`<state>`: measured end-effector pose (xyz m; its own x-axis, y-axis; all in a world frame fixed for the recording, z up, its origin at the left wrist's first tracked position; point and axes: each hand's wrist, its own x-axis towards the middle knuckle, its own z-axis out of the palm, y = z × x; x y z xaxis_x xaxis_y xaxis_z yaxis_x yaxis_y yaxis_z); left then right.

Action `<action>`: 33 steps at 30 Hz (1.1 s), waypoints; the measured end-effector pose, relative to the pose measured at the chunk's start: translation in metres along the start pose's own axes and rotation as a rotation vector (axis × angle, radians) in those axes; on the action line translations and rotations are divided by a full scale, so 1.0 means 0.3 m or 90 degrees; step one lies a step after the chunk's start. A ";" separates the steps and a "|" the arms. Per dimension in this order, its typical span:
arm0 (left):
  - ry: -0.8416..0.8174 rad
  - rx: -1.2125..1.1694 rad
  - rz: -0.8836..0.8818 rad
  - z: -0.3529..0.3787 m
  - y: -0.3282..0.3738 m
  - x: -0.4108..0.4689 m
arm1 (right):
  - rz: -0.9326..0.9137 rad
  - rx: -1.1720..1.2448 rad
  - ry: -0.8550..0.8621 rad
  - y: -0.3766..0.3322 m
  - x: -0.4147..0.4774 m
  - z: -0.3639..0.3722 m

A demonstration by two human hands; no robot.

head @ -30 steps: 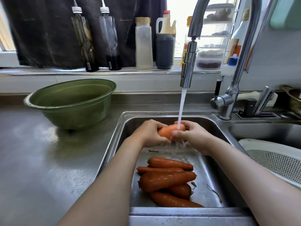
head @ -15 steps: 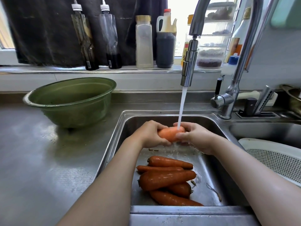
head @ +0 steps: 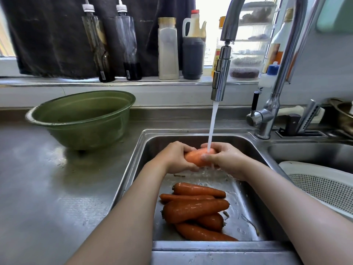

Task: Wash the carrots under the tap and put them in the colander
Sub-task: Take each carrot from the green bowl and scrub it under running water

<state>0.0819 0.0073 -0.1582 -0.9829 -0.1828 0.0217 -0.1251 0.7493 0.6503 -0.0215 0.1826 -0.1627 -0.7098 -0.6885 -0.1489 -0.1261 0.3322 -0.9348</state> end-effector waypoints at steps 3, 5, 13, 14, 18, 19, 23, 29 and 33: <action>0.003 -0.001 0.008 -0.005 0.011 -0.003 | -0.018 0.013 0.037 -0.004 -0.012 0.007; 0.010 -0.008 0.019 -0.002 0.025 -0.001 | -0.029 0.036 0.115 -0.019 -0.015 0.027; 0.038 0.054 0.014 -0.002 0.029 -0.002 | 0.004 0.017 0.076 -0.016 0.004 0.001; 0.037 0.062 0.009 -0.005 0.023 -0.004 | 0.008 0.017 0.030 -0.013 -0.001 -0.014; 0.035 0.063 0.012 -0.003 0.029 -0.006 | 0.002 0.024 0.025 -0.011 -0.013 -0.015; 0.036 0.059 0.019 -0.001 0.036 -0.005 | -0.006 0.024 0.065 -0.018 -0.016 -0.002; 0.051 0.027 0.033 0.008 0.049 -0.002 | -0.016 0.013 0.203 -0.023 0.002 0.046; 0.055 0.009 0.004 -0.017 -0.011 -0.007 | 0.020 0.079 0.002 -0.023 -0.010 -0.012; 0.068 0.000 0.008 -0.019 -0.025 -0.003 | 0.024 0.190 -0.077 0.001 -0.003 -0.027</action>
<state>0.0845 -0.0018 -0.1586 -0.9645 -0.2397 0.1110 -0.1122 0.7523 0.6492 -0.0266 0.1886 -0.1602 -0.6198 -0.7571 -0.2066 0.1206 0.1682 -0.9783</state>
